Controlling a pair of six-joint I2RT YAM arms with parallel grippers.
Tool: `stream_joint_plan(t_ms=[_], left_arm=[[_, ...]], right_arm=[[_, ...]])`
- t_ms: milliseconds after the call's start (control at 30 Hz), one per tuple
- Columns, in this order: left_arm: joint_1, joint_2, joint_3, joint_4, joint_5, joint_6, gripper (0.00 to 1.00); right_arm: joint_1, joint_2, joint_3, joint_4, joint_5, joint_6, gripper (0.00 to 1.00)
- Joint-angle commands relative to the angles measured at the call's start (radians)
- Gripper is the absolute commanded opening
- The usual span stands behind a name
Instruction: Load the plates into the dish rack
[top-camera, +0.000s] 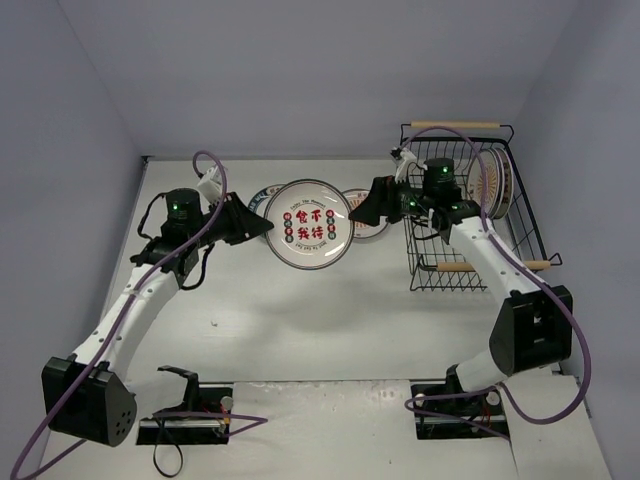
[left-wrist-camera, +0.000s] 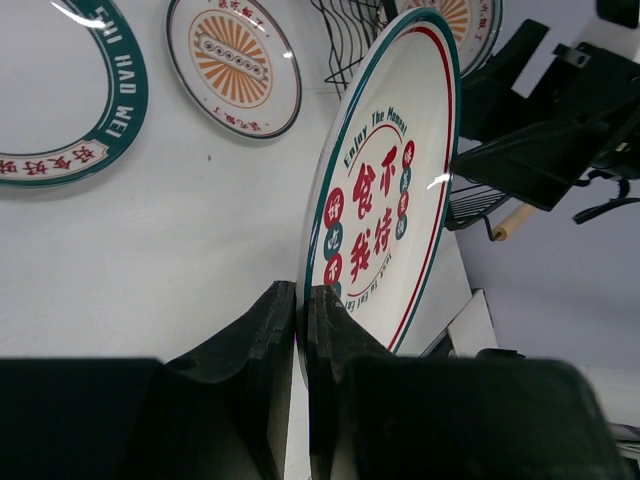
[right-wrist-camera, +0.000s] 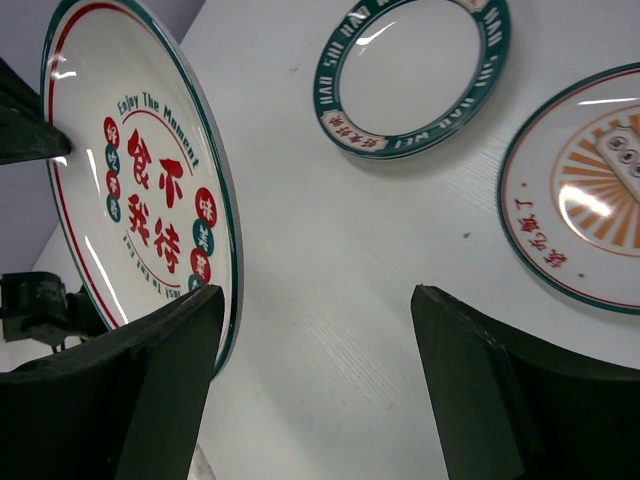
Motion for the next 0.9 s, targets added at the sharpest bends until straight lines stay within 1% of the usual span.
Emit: stream_joint_plan(t_ms=[0, 133, 200, 233, 300, 333, 433, 467, 500, 533, 567, 600, 633, 700, 733, 767, 800, 833, 867], left_arm=[[0.002, -0.032, 0.079, 0.179, 0.071, -0.062, 0.00], [0.002, -0.030, 0.075, 0.227, 0.084, -0.086, 0.00], [0.001, -0.024, 0.078, 0.228, 0.084, -0.088, 0.00], [0.000, -0.021, 0.081, 0.227, 0.085, -0.085, 0.00], [0.000, -0.019, 0.079, 0.227, 0.082, -0.080, 0.00], [0.000, -0.018, 0.081, 0.227, 0.082, -0.079, 0.00], [-0.001, -0.007, 0.085, 0.196, 0.061, -0.062, 0.00], [-0.001, -0.004, 0.088, 0.156, 0.038, -0.038, 0.09], [-0.003, 0.001, 0.090, 0.135, 0.023, -0.024, 0.29], [-0.003, 0.004, 0.093, 0.116, 0.007, -0.007, 0.38], [-0.003, 0.005, 0.101, 0.039, -0.014, 0.028, 0.46], [-0.004, 0.007, 0.107, 0.011, -0.066, 0.044, 0.53], [-0.003, 0.008, 0.110, -0.020, -0.092, 0.064, 0.62], [-0.003, 0.016, 0.133, -0.124, -0.197, 0.119, 0.67], [-0.004, 0.020, 0.144, -0.167, -0.241, 0.136, 0.71], [-0.004, 0.027, 0.153, -0.250, -0.285, 0.165, 0.73], [-0.003, 0.040, 0.174, -0.287, -0.325, 0.182, 0.73], [-0.003, 0.048, 0.184, -0.327, -0.397, 0.196, 0.74], [-0.004, 0.057, 0.191, -0.395, -0.433, 0.216, 0.74]], right_arm=[[0.029, 0.017, 0.048, 0.126, -0.128, 0.030, 0.77], [0.068, 0.048, 0.058, 0.149, -0.156, 0.042, 0.74], [0.077, 0.057, 0.062, 0.168, -0.170, 0.051, 0.68], [0.084, 0.057, 0.060, 0.175, -0.171, 0.059, 0.57], [0.088, 0.057, 0.065, 0.185, -0.168, 0.062, 0.39], [0.086, 0.057, 0.068, 0.185, -0.167, 0.062, 0.22], [0.088, 0.053, 0.091, 0.162, -0.136, 0.039, 0.00], [0.086, 0.051, 0.109, 0.142, -0.125, 0.023, 0.00], [0.083, 0.049, 0.121, 0.128, -0.092, 0.013, 0.00], [0.083, 0.046, 0.137, 0.107, -0.070, 0.000, 0.00], [0.078, 0.043, 0.170, 0.064, -0.040, -0.034, 0.00], [0.077, 0.037, 0.186, 0.044, 0.036, -0.050, 0.00], [0.074, 0.034, 0.203, 0.024, 0.084, -0.065, 0.00], [0.057, 0.019, 0.258, -0.045, 0.189, -0.111, 0.00], [0.046, 0.014, 0.275, -0.062, 0.303, -0.125, 0.00], [0.039, 0.007, 0.292, -0.091, 0.360, -0.140, 0.00], [0.023, -0.004, 0.324, -0.104, 0.419, -0.172, 0.00], [0.019, -0.009, 0.339, -0.117, 0.566, -0.189, 0.00], [0.014, -0.010, 0.353, -0.139, 0.639, -0.197, 0.00]])
